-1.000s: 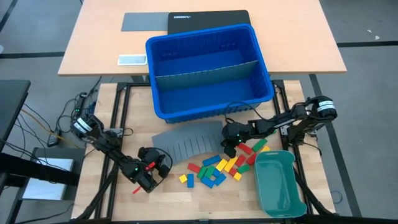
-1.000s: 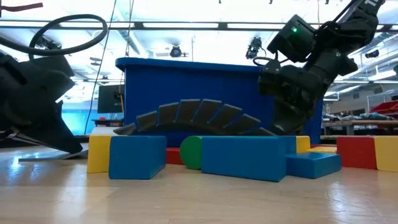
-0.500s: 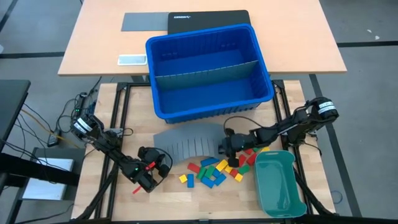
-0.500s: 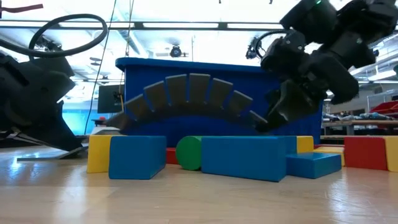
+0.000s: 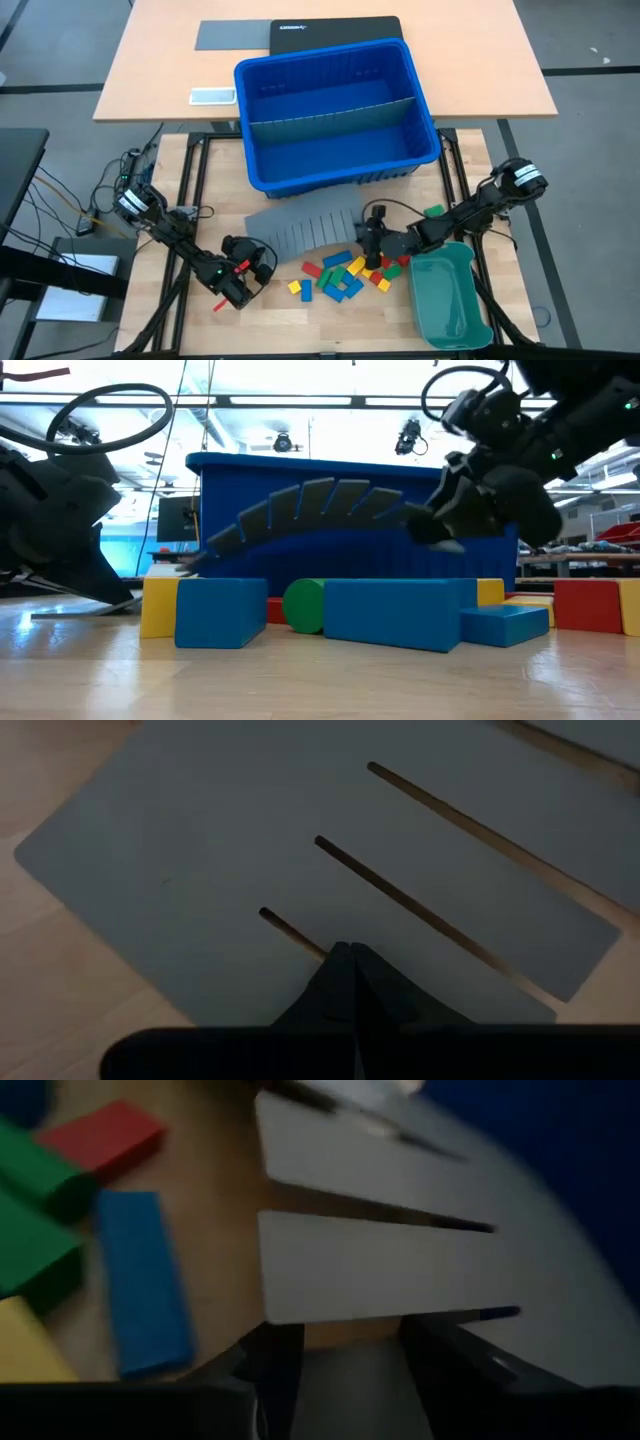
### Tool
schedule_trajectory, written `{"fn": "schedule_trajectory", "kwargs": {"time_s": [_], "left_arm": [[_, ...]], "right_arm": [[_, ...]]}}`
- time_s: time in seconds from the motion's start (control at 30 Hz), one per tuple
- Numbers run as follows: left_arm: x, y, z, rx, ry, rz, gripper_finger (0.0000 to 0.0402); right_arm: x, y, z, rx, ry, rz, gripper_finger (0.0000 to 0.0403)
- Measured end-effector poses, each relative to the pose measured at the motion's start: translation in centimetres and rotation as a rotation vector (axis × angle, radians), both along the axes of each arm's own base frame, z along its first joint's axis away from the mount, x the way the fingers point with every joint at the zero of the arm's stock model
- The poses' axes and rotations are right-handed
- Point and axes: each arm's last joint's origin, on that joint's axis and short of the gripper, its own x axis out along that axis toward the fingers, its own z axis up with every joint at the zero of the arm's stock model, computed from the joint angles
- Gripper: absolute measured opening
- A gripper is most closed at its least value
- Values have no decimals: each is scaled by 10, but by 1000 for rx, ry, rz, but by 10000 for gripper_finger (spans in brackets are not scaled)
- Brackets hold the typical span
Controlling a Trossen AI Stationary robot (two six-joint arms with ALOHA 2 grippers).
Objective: Sort Items/Unsort Items
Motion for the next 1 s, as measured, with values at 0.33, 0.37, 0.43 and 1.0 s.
{"fn": "schedule_trajectory", "kwargs": {"time_s": [0.33,0.37,0.43,1.0], "left_arm": [[2,-2,1,-25,-17,2,1],[2,-2,1,-25,-17,2,1],[2,-2,1,-25,-17,1,1],[1,-1,0,-16,-9,-1,1]], "right_arm": [[-3,18,16,-204,-128,-82,186],[-2,18,17,-215,-132,-79,185],[-2,18,19,-231,-136,-73,185],[-12,32,21,-361,-134,-138,183]]}}
